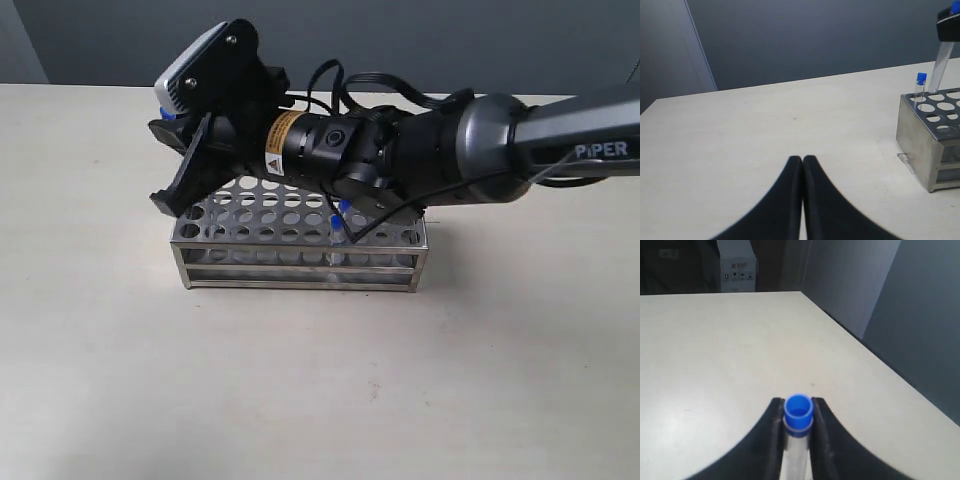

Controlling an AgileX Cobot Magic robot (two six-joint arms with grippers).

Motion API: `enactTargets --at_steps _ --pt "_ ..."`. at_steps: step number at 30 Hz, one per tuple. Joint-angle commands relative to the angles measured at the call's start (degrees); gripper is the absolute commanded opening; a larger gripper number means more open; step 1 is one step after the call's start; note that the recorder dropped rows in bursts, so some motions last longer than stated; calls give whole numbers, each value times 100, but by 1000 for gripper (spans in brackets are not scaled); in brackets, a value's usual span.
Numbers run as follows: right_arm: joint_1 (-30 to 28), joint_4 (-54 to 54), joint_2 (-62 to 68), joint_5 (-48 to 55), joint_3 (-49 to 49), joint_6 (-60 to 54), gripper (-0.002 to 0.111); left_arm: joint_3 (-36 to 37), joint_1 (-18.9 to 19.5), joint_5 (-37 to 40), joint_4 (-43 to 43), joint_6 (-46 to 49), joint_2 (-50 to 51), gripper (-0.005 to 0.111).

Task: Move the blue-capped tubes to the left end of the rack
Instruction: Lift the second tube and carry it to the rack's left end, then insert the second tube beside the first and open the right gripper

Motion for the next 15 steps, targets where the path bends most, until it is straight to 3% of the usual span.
enactTargets --at_steps 1,15 --pt "9 -16 176 65 -68 36 0 -18 -23 -12 7 -3 -30 1" --pt "-2 167 528 32 -73 -28 0 -18 -23 -12 7 -3 -30 1"
